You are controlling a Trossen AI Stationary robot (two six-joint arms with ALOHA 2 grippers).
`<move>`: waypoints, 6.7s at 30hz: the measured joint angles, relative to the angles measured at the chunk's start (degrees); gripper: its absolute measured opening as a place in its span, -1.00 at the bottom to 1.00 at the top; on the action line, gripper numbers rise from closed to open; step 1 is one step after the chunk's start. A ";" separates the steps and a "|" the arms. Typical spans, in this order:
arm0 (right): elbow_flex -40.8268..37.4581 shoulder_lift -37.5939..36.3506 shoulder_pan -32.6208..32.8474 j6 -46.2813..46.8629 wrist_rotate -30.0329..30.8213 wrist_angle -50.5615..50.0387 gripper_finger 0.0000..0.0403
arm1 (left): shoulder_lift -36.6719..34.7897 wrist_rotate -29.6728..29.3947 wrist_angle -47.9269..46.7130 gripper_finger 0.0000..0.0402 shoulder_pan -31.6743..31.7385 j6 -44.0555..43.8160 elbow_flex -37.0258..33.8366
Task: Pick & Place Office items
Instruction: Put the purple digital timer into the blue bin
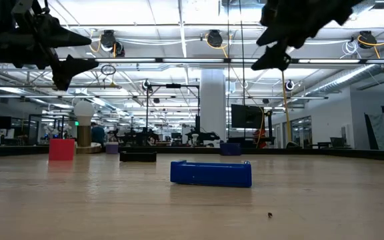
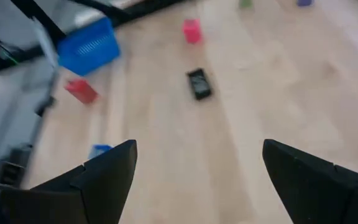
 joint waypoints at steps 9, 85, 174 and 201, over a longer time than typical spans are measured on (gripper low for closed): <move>27.65 20.68 -6.41 -18.33 7.27 -22.37 0.68 | -0.02 0.00 0.07 0.29 0.00 -0.54 0.00; 52.41 46.74 -23.63 -55.73 8.57 -34.70 0.68 | -0.01 -15.04 14.08 0.29 0.11 3.38 -0.02; 40.15 58.31 -26.39 -42.21 4.26 -24.10 0.68 | -0.02 -11.50 13.42 0.29 0.10 2.04 -0.02; 40.17 58.24 -22.93 -43.15 9.89 -21.07 0.68 | -0.01 -9.44 13.42 0.29 0.10 1.01 -0.02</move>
